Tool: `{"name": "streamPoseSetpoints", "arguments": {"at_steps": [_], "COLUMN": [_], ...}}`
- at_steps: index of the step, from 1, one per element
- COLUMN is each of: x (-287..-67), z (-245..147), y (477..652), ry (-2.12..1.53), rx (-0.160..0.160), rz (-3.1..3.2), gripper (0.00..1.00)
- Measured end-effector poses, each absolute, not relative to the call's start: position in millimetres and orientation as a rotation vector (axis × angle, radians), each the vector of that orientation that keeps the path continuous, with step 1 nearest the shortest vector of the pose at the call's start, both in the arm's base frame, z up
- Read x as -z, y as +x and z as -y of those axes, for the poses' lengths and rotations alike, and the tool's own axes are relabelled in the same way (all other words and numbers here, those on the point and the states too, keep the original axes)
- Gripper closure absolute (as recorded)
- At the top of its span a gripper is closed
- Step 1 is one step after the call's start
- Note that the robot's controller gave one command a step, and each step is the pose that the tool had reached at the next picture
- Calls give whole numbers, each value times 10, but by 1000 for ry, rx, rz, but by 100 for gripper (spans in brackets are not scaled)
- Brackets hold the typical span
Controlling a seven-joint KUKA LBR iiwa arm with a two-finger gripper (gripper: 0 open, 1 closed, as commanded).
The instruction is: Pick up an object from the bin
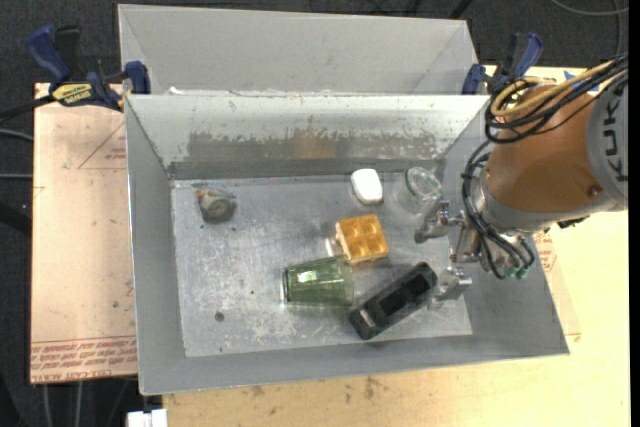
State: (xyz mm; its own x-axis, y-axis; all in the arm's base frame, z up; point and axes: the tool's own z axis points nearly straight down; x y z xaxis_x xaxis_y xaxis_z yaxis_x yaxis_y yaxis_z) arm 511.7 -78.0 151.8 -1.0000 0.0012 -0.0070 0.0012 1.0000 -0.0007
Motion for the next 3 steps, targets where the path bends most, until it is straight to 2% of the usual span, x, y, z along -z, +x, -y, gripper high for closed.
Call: {"name": "streamPoseSetpoints", "arguments": {"at_steps": [1,2,3], "x": [-806,-807,-1290], "z": [441,441,423], "y": [5004,5004,4953], "ry": [-260,-261,-290], "rx": [3,3,-4], "rz": [-3133,-3132,-3138], "gripper": [100,100,100]}}
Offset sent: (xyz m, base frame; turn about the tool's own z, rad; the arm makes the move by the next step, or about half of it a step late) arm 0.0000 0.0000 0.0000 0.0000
